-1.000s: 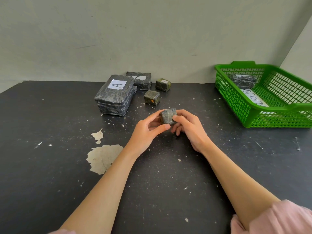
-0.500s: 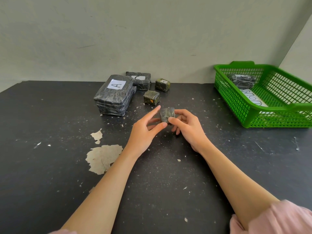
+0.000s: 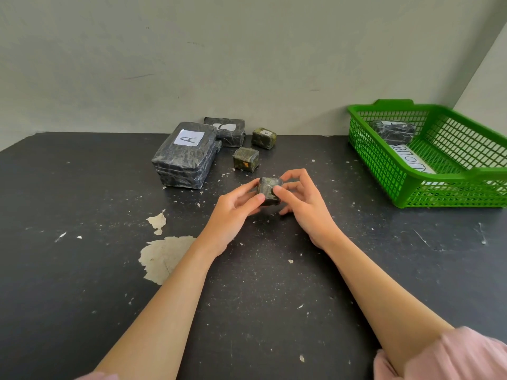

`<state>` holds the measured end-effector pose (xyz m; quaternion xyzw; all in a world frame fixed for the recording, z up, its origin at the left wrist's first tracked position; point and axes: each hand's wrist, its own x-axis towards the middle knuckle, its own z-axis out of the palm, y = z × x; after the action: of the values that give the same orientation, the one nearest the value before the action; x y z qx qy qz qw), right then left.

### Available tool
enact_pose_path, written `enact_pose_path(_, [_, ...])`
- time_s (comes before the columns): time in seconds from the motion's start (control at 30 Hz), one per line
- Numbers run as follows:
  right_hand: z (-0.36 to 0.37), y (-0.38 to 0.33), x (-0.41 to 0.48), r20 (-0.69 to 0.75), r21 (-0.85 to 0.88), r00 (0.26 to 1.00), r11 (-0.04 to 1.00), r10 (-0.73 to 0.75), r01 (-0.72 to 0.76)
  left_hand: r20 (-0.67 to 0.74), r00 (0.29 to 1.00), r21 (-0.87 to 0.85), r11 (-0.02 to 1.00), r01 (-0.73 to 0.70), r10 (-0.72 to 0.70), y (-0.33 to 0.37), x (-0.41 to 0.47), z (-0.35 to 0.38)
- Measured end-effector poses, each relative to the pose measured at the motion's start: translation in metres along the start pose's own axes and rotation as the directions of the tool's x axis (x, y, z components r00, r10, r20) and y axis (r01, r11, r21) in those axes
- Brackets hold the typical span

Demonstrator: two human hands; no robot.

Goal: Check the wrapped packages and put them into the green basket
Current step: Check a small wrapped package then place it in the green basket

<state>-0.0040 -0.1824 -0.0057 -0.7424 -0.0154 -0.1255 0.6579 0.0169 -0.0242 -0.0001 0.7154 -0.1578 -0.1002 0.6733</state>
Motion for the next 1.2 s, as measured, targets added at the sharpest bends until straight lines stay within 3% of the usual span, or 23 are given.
enact_pose_path(0.23, [0.0013, -0.0027, -0.0009, -0.076, -0.063, 0.997, 0.998, 0.001, -0.006, 0.05, 0.999, 0.059, 0.998, -0.012, 0.009, -0.0002, 0.0002, 0.0011])
enact_pose_path(0.97, [-0.0005, -0.0034, -0.0021, -0.015, -0.059, 0.999, 0.998, 0.03, -0.031, 0.051, 0.998, 0.077, 0.996, -0.043, 0.039, -0.001, -0.0003, 0.0002])
enact_pose_path(1.2, [0.002, 0.0012, 0.0007, -0.049, -0.08, 0.997, 0.995, 0.062, -0.066, -0.026, 0.997, 0.096, 0.993, -0.073, 0.076, -0.0039, 0.0017, 0.0008])
